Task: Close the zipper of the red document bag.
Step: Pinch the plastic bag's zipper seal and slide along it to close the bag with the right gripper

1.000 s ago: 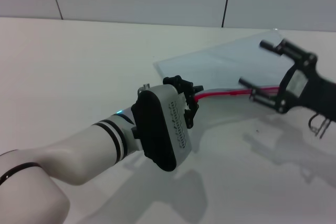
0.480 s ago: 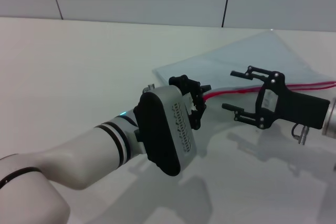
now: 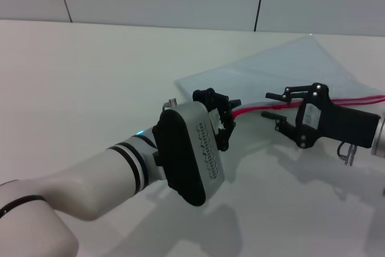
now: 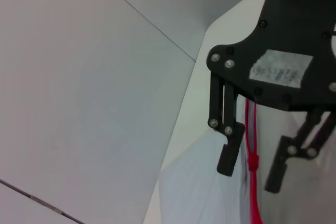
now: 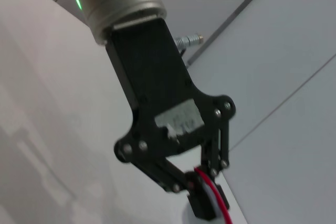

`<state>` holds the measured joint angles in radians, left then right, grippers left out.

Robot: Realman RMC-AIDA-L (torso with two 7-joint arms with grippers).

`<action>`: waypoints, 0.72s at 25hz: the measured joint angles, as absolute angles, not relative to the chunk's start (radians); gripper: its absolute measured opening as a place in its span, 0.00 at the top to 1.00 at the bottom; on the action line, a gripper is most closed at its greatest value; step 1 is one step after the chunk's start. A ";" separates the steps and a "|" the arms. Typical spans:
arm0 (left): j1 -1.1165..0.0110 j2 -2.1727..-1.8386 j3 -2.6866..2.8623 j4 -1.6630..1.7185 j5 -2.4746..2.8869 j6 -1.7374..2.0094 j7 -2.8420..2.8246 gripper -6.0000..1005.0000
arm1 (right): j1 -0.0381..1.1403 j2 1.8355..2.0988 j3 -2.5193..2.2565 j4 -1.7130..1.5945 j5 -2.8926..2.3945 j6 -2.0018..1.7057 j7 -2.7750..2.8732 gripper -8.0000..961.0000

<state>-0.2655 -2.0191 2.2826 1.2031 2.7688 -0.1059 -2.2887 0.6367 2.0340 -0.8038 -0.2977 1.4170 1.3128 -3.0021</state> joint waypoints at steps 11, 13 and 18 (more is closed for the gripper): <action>-0.264 -2.021 2.284 1.203 2.769 -0.109 -2.281 0.94 | 0.635 2.035 -0.824 -0.309 1.416 1.271 -3.002 0.82; -0.264 -2.020 2.284 1.203 2.769 -0.109 -2.281 0.94 | 0.635 2.036 -0.838 -0.316 1.416 1.271 -3.002 0.83; -0.264 -2.020 2.283 1.203 2.769 -0.109 -2.281 0.94 | 0.634 2.036 -0.844 -0.322 1.416 1.273 -3.002 0.87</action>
